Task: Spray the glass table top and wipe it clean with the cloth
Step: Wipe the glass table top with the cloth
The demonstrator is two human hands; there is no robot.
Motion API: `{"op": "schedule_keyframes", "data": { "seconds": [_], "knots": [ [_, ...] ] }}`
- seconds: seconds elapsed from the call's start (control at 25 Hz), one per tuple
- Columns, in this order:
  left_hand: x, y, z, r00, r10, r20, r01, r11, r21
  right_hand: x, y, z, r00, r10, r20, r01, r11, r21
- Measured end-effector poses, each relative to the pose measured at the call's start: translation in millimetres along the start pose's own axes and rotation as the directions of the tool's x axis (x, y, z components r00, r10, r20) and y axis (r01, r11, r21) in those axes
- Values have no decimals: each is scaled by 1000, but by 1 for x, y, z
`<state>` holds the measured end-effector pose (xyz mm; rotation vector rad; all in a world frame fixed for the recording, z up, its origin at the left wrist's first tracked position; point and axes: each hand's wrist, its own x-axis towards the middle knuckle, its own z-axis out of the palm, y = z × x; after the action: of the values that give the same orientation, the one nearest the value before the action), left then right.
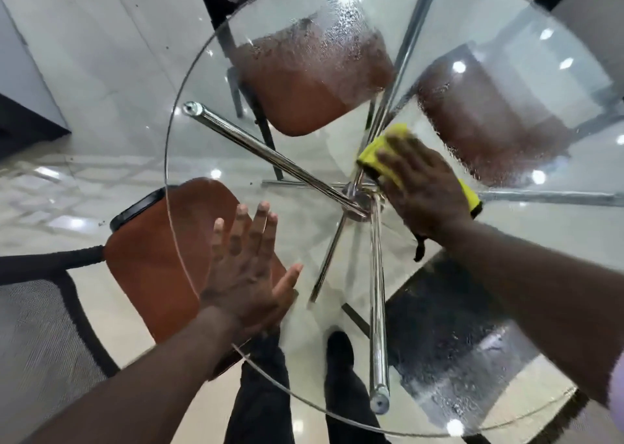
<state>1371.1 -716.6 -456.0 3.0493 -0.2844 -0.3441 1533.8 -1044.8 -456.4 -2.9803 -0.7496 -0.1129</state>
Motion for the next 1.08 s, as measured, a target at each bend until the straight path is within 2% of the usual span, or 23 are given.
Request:
{"op": "schedule_keyframes", "data": {
  "seconds": [0.04, 0.08, 0.12, 0.16, 0.2, 0.24, 0.28, 0.32, 0.36, 0.4, 0.44, 0.52, 0.56, 0.64, 0.68, 0.72, 0.8, 0.84, 0.88, 0.92, 0.96, 1.0, 1.08],
  "knots": [
    [2, -1, 0, 1000, 3, -2, -3, 1000, -9, -12, -3, 0, 967, 254, -32, -253, 967, 30],
    [1, 1, 4, 1000, -30, 3, 30, 999, -21, -31, -23, 5, 870, 492, -43, -488, 870, 75],
    [-1, 2, 2, 998, -63, 10, 63, 997, -38, -58, -54, 5, 792, 610, -21, -605, 789, 111],
    [-8, 5, -5, 999, -52, 12, 53, 997, -65, -90, -90, 1, 779, 627, -22, -621, 775, 115],
    [-13, 13, -11, 999, 33, -10, -34, 996, -83, -115, -113, -6, 840, 543, -23, -537, 836, 111],
    [-17, 23, -10, 981, 192, -36, -195, 978, -75, -129, -117, -5, 921, 390, -10, -389, 918, 76],
    [-22, 33, -2, 924, 379, -60, -382, 923, -51, -133, -105, -6, 981, 191, 30, -193, 980, 58],
    [-26, 39, 5, 843, 531, -82, -534, 845, -23, -125, -78, -7, 999, 15, 34, -15, 1000, 15],
    [-27, 41, 9, 782, 619, -79, -621, 784, 2, -120, -52, -7, 998, -47, 43, 48, 998, -30],
    [-25, 40, 14, 760, 646, -65, -646, 763, 22, -117, -28, -5, 999, 20, 28, -18, 998, -65],
    [-19, 39, 18, 763, 644, -58, -643, 765, 28, -115, -8, -3, 985, 170, -38, -173, 981, -89],
    [-16, 37, 19, 777, 628, -37, -627, 778, 34, -135, -6, -6, 848, 514, -129, -522, 852, -43],
    [-18, 34, 13, 781, 624, -13, -623, 781, 44, -148, -30, -6, 733, 662, -158, -669, 743, 10],
    [-19, 37, 6, 771, 636, 31, -637, 769, 53, -174, -100, -8, 503, 843, -193, -844, 527, 101],
    [-19, 38, 4, 771, 634, 55, -636, 770, 52, -184, -136, -8, 492, 854, -172, -852, 513, 110],
    [-19, 39, 3, 777, 627, 60, -630, 775, 48, -195, -164, -7, 603, 789, -121, -785, 613, 91],
    [-20, 38, 9, 789, 614, 31, -615, 788, 46, -220, -169, -10, 903, 430, 2, -430, 902, 47],
    [-21, 38, 12, 789, 614, 17, -613, 787, 59, -229, -146, -11, 970, 241, 7, -241, 970, 35],
    [-21, 37, 16, 782, 623, 0, -622, 780, 68, -234, -119, -11, 989, 147, -1, -147, 989, 10],
    [-22, 37, 18, 778, 629, -19, -626, 777, 68, -239, -93, -11, 984, 180, -16, -180, 983, -14],
    [-21, 37, 16, 777, 628, -31, -626, 777, 69, -244, -74, -12, 940, 337, -42, -338, 941, -25],
    [-21, 38, 14, 779, 626, -26, -623, 779, 69, -250, -66, -15, 831, 550, -81, -553, 833, -23],
    [-22, 38, 8, 785, 619, 24, -619, 782, 75, -254, -92, -20, 485, 862, -145, -868, 495, 40]
  ]
}}
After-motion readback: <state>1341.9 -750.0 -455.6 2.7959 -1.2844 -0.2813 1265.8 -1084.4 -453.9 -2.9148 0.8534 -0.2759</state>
